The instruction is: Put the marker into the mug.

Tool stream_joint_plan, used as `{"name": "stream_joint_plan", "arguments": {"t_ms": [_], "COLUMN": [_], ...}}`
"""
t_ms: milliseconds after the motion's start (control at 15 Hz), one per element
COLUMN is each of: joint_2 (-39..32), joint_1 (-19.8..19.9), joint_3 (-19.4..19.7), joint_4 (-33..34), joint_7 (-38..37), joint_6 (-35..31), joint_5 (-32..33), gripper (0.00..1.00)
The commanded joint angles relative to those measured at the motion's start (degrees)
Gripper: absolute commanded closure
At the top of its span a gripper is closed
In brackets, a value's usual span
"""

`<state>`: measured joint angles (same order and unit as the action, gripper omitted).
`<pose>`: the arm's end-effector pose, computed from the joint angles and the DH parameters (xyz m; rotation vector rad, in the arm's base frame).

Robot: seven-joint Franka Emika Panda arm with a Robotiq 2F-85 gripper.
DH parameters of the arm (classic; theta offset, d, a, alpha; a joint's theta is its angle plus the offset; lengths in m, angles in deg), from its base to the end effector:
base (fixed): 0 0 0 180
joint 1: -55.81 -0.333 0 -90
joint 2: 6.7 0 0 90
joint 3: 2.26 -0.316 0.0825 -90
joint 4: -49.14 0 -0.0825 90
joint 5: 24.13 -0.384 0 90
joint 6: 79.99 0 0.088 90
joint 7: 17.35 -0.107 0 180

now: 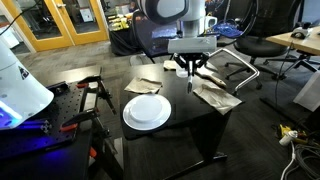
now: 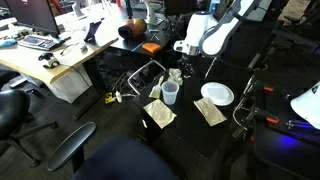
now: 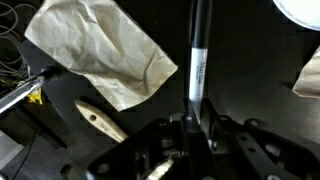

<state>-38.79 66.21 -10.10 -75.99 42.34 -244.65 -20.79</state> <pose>0.5643 -0.0198 0.1432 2.7069 1.5260 0.2235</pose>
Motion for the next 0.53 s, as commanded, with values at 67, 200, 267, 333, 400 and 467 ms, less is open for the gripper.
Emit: {"name": "stream_joint_plan", "arguments": {"t_ms": [67,200,267,333,400,467], "joint_2": [6.56,7.88,8.46,8.87,9.23,9.53], "joint_1": [3.68,6.12,7.48,8.66,9.96,11.26], "joint_3": [-4.38,-7.57,-9.43,-11.03,-12.84,-14.60], "joint_4": [-3.75,-4.02,-4.11,-4.22,-4.21,-4.22], "joint_7": [-1.26,0.15,1.00,1.79,2.68,3.85], "joint_6": [-2.48,-2.74,-2.82,-3.06,-3.16,-3.34], "joint_5": [-2.33,-5.33,-7.02,-8.55,-10.25,-11.89], "gripper": [0.97,0.97,0.97,0.97,0.97,0.97]}}
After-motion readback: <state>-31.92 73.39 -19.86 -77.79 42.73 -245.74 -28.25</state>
